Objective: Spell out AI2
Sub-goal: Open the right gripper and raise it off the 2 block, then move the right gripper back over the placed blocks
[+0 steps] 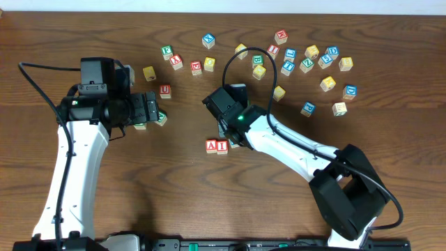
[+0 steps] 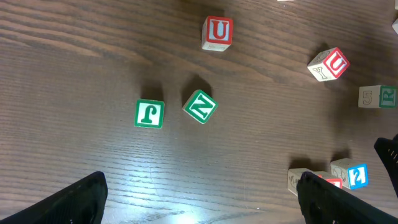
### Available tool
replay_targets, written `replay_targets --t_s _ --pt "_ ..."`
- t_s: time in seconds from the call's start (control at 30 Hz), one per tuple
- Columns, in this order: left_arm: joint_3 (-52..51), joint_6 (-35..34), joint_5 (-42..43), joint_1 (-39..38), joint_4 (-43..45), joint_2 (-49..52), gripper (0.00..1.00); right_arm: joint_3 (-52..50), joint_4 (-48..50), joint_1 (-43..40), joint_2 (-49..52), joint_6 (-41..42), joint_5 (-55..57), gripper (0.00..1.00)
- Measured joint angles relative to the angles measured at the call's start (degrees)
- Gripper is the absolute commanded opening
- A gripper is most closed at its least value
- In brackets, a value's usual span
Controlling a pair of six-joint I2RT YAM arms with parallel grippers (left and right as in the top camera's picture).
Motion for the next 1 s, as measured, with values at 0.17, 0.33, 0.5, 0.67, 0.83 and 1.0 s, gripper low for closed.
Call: replay_targets --t_s 0.17,0.33,0.5,0.67,0.83,1.0 --pt "0.0 0.0 0.0 0.0 0.0 0.0 0.96 0.0 0.3 0.0 1.7 0.1 0.2 0.03" --pt "0.0 0.0 0.0 0.0 0.0 0.0 0.96 0.0 0.5 0.0 4.0 0.0 0.2 0.01" --pt "0.0 0.0 0.0 0.0 0.0 0.0 0.96 0.0 1.1 0.0 4.3 0.0 -0.1 0.01" --pt "0.0 0.0 0.0 0.0 0.0 0.0 0.96 0.0 1.1 0.0 4.3 0.0 -1.4 0.01" --pt "0.0 0.0 0.0 0.0 0.0 0.0 0.96 0.0 0.7 0.0 4.3 0.1 -1.9 0.01" --pt "0.0 0.0 0.0 0.0 0.0 0.0 0.96 0.0 -0.8 0.0 4.3 0.3 -2.3 0.01"
